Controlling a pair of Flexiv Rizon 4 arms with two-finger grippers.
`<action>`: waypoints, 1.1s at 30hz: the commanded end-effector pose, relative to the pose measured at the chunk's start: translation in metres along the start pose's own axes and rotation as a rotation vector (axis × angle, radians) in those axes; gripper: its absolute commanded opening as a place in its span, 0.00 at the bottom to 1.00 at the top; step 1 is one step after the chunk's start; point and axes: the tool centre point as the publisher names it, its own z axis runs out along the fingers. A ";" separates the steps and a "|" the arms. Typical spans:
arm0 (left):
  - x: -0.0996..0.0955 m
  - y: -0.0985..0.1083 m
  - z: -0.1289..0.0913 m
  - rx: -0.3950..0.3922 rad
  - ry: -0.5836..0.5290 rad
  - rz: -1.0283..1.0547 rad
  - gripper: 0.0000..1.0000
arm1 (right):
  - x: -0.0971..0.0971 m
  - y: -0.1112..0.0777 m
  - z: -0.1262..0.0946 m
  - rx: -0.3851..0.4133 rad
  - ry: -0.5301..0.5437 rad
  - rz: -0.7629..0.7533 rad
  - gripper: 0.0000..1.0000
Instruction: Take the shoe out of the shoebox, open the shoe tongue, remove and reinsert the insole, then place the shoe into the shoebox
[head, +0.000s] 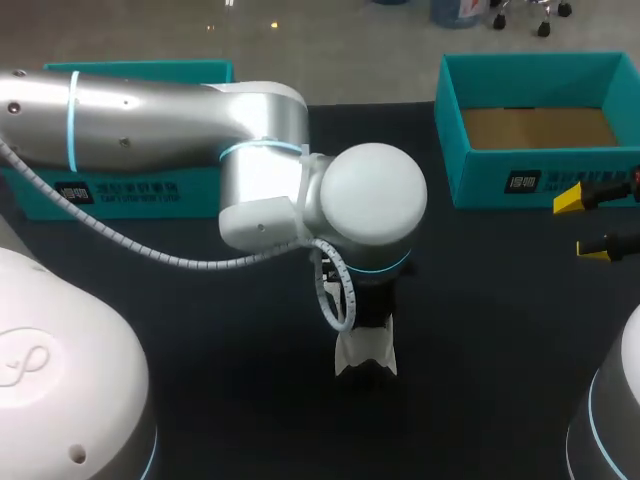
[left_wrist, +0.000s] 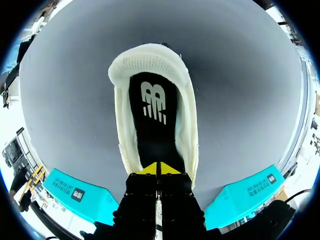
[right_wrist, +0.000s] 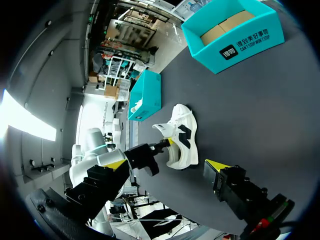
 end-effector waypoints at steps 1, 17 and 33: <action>0.003 0.001 -0.002 -0.013 0.025 0.002 0.00 | 0.000 -0.001 0.000 -0.002 -0.003 0.001 1.00; 0.002 0.000 0.007 0.003 0.103 -0.023 1.00 | 0.000 -0.001 0.000 -0.002 -0.003 0.001 1.00; 0.005 0.005 0.000 -0.018 0.116 -0.042 1.00 | 0.000 -0.001 0.000 -0.002 -0.003 0.001 1.00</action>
